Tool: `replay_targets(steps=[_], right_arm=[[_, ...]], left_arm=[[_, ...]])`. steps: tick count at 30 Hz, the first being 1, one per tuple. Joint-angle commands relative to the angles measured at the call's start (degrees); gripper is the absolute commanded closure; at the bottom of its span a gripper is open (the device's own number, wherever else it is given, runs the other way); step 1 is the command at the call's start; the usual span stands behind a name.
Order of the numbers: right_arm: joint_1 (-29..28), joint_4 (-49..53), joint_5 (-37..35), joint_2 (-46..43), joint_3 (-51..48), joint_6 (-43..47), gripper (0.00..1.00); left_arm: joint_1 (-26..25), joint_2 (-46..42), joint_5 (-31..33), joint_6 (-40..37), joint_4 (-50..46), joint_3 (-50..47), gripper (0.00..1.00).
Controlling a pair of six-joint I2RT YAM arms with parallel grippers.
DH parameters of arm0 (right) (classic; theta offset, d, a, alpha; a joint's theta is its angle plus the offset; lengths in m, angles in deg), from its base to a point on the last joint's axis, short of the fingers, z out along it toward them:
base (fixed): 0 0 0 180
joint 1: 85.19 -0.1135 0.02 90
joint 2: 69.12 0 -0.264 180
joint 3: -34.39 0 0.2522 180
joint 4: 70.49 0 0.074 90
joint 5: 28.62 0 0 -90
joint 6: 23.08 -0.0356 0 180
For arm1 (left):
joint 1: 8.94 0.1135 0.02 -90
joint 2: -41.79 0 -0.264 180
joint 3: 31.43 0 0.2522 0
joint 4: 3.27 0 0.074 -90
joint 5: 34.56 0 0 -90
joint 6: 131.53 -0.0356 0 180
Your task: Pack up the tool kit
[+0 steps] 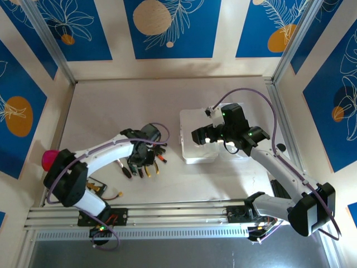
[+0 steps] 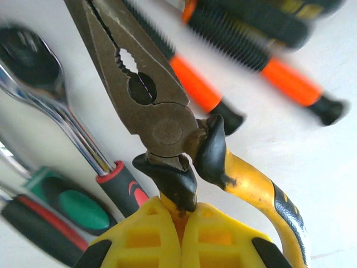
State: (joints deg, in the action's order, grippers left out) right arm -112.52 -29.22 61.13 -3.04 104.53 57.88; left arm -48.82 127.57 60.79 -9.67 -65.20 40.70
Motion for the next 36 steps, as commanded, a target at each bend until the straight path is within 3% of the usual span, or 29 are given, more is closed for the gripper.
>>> replay_targets(steps=[1, 6, 10, 16, 22, 30, 36], right_arm=[[0.41, -1.51, 3.65, -1.53, -0.02, 0.74, 0.01], [1.13, -5.23, 10.90, -1.49, -0.46, -1.59, 0.01], [1.76, -12.45, 19.51, -0.27, -1.33, -6.06, 0.01], [1.92, -13.01, 19.28, 4.27, 1.71, -8.22, 0.11], [3.40, -12.92, 16.17, 6.68, 2.33, -10.38, 0.30], [4.13, -13.83, 14.98, 9.78, 2.94, -12.08, 0.56], [4.13, -13.41, 14.09, 9.46, 3.38, -12.19, 0.84]], left_arm=[[0.26, -3.97, 3.37, -3.12, -5.29, 6.30, 1.00], [0.30, -4.43, 1.42, -6.64, -2.34, 12.40, 1.00], [0.24, -1.75, -5.23, -9.26, 7.67, 16.43, 1.00], [0.26, 5.98, -15.55, -9.23, 18.55, 23.57, 1.00], [0.32, 9.62, -22.62, -8.92, 23.92, 26.97, 1.00], [0.25, 10.10, -27.33, -8.41, 27.80, 24.81, 1.00], [0.60, 9.28, -28.99, -7.52, 30.87, 22.55, 1.00]])
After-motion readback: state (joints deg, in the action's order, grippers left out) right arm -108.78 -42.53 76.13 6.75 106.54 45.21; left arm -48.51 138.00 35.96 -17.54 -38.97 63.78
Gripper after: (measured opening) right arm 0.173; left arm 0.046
